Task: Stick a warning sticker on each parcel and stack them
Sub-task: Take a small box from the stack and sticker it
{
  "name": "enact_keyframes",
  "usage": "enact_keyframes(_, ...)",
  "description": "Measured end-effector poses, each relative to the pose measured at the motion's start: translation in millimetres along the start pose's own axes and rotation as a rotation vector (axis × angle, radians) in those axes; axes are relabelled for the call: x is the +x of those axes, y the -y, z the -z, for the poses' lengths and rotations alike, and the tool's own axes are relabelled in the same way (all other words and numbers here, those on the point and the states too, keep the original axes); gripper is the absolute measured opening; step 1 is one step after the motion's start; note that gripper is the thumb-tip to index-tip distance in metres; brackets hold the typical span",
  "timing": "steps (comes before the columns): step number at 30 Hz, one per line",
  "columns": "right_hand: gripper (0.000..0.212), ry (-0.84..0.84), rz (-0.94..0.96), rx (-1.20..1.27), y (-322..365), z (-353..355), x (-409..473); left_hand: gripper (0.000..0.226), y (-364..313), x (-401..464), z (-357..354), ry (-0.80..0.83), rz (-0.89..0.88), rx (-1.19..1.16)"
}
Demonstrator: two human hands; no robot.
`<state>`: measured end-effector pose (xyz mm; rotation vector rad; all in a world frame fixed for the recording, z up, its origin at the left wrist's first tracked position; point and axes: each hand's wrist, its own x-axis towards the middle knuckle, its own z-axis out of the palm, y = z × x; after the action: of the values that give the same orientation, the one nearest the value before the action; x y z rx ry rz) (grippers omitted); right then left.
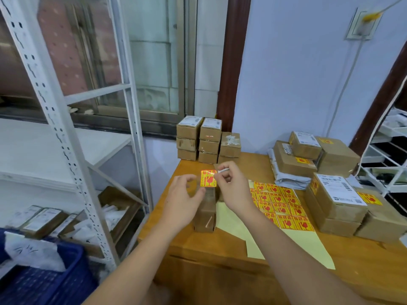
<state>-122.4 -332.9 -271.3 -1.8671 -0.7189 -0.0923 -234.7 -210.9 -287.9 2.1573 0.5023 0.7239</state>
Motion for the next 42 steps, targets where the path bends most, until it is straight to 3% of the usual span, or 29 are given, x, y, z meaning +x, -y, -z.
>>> enact_keyframes(6, 0.013, 0.035, -0.116, -0.072, -3.2, -14.3, 9.0, 0.083, 12.3, 12.3, -11.6, 0.145, 0.101, 0.123)
enact_keyframes(12, 0.011, 0.038, -0.144, -0.109, -8.8, -17.8, 10.6, 0.067, 13.6, 12.4, -23.5, 0.157, 0.093, 0.096)
enact_keyframes(25, 0.015, 0.043, -0.068, -0.249, -4.8, -17.7, 10.5, 0.073, 18.8, 7.0, -30.6, 0.197, 0.128, -0.018)
enact_keyframes(42, 0.021, 0.032, -0.089, -0.205, -9.5, -17.9, 13.7, 0.067, 20.7, 8.8, -30.3, 0.274, 0.062, 0.247)
